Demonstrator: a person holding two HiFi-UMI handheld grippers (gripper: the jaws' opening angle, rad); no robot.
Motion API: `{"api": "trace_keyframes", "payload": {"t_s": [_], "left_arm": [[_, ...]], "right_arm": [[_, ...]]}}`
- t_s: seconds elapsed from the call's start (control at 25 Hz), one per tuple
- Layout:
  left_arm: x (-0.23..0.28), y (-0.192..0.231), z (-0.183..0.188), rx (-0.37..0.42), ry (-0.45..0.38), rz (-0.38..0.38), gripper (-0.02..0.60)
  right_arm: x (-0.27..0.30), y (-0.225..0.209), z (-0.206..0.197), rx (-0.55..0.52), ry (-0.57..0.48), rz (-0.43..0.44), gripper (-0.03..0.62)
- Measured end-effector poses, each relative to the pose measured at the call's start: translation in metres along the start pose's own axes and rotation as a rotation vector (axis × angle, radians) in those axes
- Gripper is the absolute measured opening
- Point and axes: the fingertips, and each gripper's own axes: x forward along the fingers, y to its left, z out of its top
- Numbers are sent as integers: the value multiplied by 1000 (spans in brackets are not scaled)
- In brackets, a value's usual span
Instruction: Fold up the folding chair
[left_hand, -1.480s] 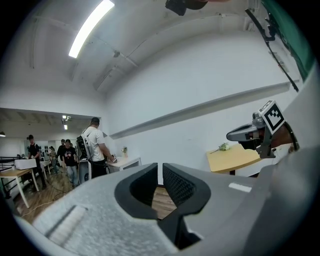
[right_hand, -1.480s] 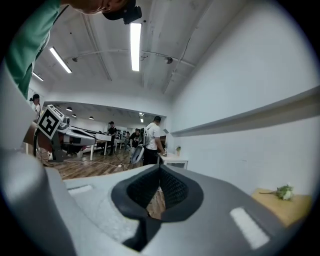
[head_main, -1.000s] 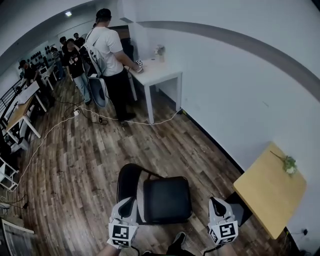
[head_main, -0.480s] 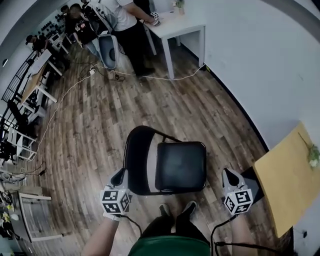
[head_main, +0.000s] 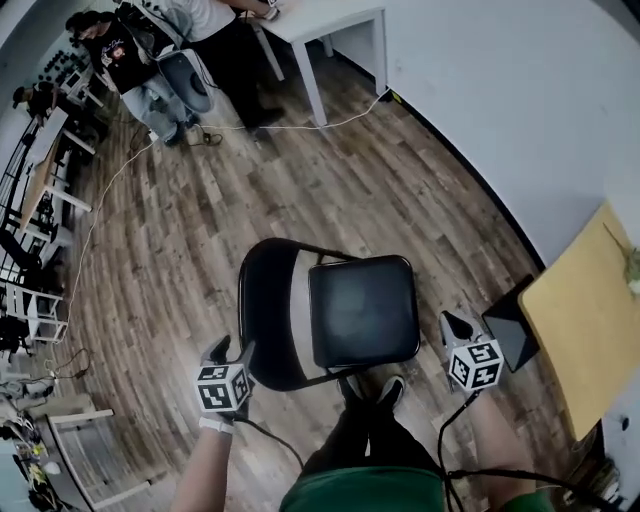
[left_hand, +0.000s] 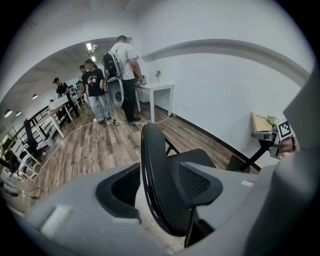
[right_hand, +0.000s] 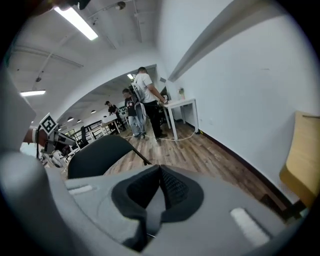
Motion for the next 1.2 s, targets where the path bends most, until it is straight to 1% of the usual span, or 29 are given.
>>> {"api": "trace_keyframes", "payload": {"t_s": [0.08, 0.16, 0.2, 0.24, 0.32, 0.4, 0.48, 0.56, 0.64, 0.8, 0.88, 0.96, 1.0, 1.08, 1.12, 1.2], "left_arm": [[16, 6, -7, -14, 34, -26, 265], [33, 11, -15, -40, 71, -52, 287], [41, 13, -20, -57, 91, -62, 298], [48, 14, -24, -71, 112, -70, 309], [57, 13, -32, -86, 151, -70, 325], [63, 9, -37, -77, 176, -55, 328], [69, 5, -38, -70, 192, -38, 328], [75, 2, -40, -82, 205, -25, 330], [80, 1, -47, -114, 220, -19, 330], [83, -9, -63, -178, 241, -26, 336], [85, -12, -67, -188, 242, -20, 336], [92, -15, -66, -189, 226, 2, 331], [95, -14, -66, -185, 218, 20, 325], [97, -10, -68, -174, 212, 57, 274], [97, -8, -70, -171, 212, 70, 252], [97, -4, -71, -167, 212, 88, 250]], "right_arm": [[15, -5, -19, 89, 41, -7, 4], [29, -10, -40, 177, 73, -6, 79], [36, -14, -51, 213, 87, -3, 86], [43, -18, -62, 246, 101, 2, 115], [57, -29, -87, 302, 126, 22, 150], [73, -43, -115, 346, 154, 55, 173], [92, -59, -142, 377, 189, 90, 221], [113, -73, -166, 391, 227, 122, 283], [132, -85, -191, 403, 265, 153, 329], [163, -107, -244, 458, 348, 215, 373], [178, -110, -260, 513, 364, 272, 374], [192, -117, -269, 560, 370, 323, 374], [199, -122, -273, 569, 375, 339, 374], [213, -127, -286, 575, 385, 360, 374], [220, -128, -292, 580, 389, 371, 391], [234, -126, -302, 595, 393, 404, 411]]}}
